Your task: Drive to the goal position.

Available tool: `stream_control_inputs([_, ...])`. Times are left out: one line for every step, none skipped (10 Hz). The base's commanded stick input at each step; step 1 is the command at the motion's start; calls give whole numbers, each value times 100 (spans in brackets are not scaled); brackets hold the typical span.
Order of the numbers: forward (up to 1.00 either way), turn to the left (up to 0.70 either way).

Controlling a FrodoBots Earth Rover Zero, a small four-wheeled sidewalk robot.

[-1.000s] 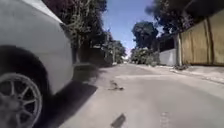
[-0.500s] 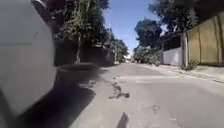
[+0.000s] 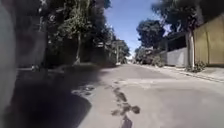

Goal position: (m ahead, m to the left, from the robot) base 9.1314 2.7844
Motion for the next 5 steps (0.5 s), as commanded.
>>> stream_control_inputs([100, 0])
stream_control_inputs([100, 0])
stream_control_inputs([100, 0])
stream_control_inputs([100, 0])
stream_control_inputs([100, 0])
